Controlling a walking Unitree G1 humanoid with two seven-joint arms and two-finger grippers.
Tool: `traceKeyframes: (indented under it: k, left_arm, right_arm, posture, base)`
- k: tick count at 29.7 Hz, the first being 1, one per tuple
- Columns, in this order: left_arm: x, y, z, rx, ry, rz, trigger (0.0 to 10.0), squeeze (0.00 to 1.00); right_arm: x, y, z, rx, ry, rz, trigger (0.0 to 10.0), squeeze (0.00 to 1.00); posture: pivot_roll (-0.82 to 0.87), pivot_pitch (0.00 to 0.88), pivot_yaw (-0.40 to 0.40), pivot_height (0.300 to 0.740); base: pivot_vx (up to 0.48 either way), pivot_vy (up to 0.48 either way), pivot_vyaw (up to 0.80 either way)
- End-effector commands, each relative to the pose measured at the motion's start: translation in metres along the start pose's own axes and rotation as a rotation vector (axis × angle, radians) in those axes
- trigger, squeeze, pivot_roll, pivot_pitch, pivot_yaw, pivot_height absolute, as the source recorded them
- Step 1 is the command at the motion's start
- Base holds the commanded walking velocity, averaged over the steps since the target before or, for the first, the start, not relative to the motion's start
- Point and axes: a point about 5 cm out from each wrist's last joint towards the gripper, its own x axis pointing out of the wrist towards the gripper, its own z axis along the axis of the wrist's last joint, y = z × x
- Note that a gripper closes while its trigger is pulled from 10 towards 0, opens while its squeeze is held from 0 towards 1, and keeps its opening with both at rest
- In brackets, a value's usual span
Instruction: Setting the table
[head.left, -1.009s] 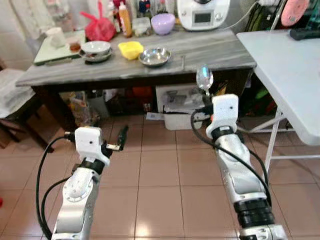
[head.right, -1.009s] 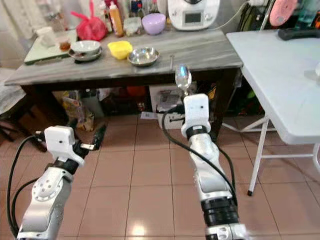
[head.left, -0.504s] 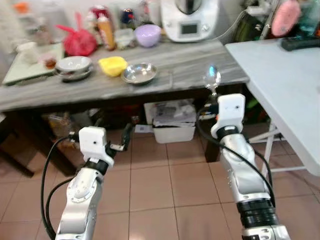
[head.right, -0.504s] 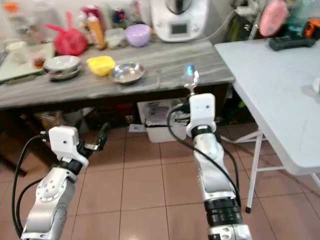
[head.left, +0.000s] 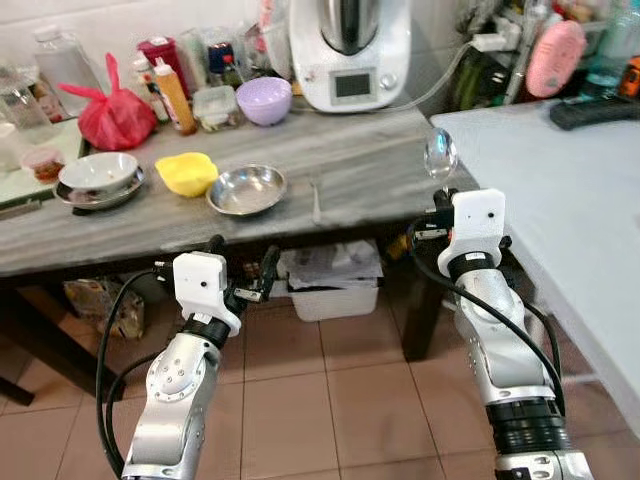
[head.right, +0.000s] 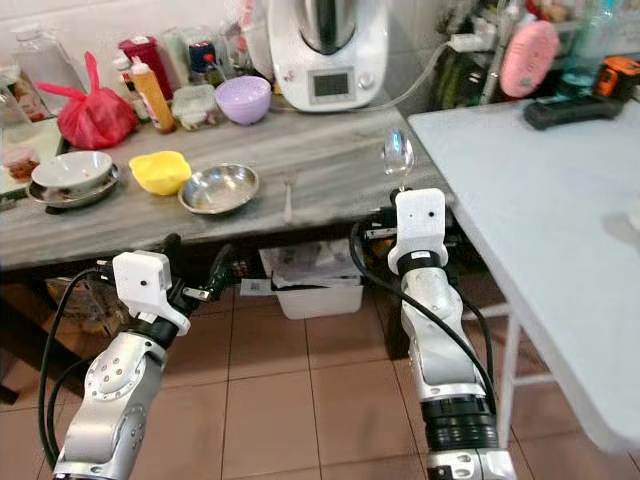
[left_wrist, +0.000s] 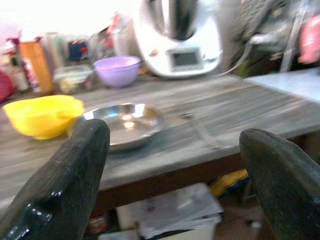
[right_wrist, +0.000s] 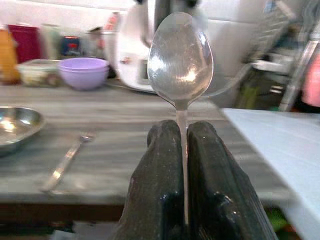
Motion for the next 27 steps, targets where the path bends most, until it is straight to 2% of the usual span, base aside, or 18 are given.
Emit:
traceKeyframes:
  k: [1, 13, 23, 27]
  left_arm:
    - [0.003, -0.003, 0.003, -0.002, -0.012, -0.007, 10.0, 0.0]
    - [0.003, -0.003, 0.002, -0.004, -0.007, -0.003, 10.0, 0.0]
    - [-0.004, 0.0, 0.001, 0.005, 0.007, 0.009, 10.0, 0.0]
    - [-0.008, 0.002, 0.001, 0.006, 0.009, 0.021, 10.0, 0.0]
  right_arm:
    - [0.001, -0.006, 0.005, -0.027, -0.023, -0.017, 10.0, 0.0]
    - [0.001, -0.006, 0.003, -0.036, -0.015, -0.019, 10.0, 0.0]
    - [0.0, -0.005, -0.001, -0.025, 0.0, -0.013, 10.0, 0.0]
    - [-0.002, -0.002, -0.002, -0.021, 0.005, -0.004, 10.0, 0.0]
  posture:
    - [-0.11, 0.032, 0.095, 0.74]
    - [-0.11, 0.03, 0.095, 0.74]
    - [-0.11, 0.033, 0.091, 0.74]
    - [-0.1, 0.036, 0.092, 0.74]
  base:
    - [0.48, 0.0, 0.0]
    - [0.475, 0.0, 0.1]
    - [0.266, 0.0, 0.0]
    - [0.0, 0.0, 0.0]
